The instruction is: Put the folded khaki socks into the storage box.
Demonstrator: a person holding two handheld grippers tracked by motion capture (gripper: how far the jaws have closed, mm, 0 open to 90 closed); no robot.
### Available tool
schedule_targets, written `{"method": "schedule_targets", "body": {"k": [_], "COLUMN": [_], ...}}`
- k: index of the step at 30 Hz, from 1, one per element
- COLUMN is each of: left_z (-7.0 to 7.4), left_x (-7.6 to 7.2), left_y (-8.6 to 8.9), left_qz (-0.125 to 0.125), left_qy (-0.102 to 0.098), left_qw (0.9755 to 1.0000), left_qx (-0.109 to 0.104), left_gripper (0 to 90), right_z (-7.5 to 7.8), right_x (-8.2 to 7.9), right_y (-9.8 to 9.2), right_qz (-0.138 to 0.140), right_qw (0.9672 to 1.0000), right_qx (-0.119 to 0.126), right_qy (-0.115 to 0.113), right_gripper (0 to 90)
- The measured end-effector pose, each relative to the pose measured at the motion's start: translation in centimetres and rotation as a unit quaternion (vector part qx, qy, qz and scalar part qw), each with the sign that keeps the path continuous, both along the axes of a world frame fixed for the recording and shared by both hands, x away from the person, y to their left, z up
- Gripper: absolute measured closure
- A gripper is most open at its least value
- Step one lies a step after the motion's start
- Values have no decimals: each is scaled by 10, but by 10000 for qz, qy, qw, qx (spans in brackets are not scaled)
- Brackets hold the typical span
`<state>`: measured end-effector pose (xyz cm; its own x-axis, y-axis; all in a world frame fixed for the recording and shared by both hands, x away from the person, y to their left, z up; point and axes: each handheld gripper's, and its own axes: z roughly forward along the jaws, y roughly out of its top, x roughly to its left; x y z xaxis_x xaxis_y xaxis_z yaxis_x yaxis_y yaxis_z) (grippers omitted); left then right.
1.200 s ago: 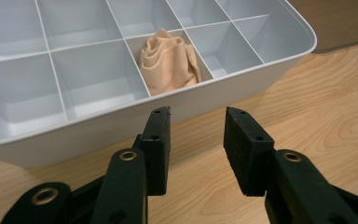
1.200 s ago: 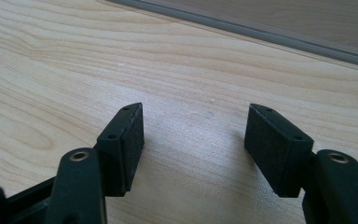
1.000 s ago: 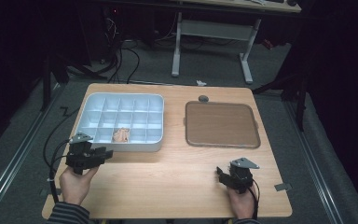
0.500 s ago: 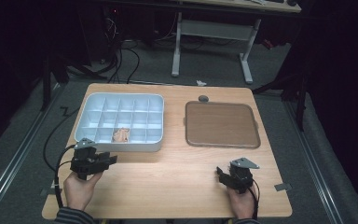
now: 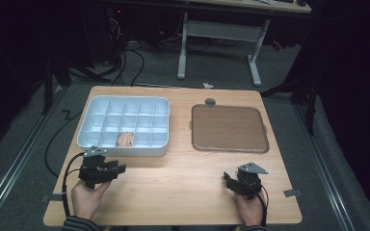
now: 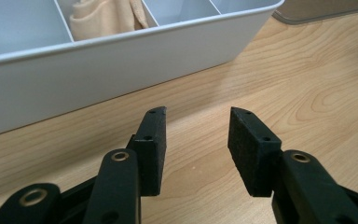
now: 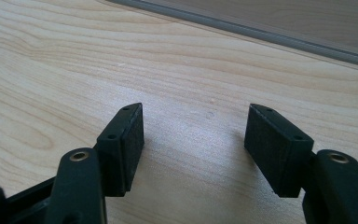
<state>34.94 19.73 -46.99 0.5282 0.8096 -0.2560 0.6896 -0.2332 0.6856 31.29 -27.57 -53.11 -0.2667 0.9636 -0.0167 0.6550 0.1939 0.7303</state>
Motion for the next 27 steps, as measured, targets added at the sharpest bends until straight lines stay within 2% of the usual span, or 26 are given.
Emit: {"method": "schedule_targets", "body": {"k": [27], "left_z": [-23], "left_x": [-3], "left_y": [-28], "left_qz": [-318], "left_qy": [194], "left_qw": [9993], "left_qx": [91], "left_gripper": [517], "right_z": [0], "right_x": [0], "right_y": [0], "right_qz": [11], "right_qw": [10000], "right_qx": [-5], "right_qy": [-2], "right_gripper": [375]}}
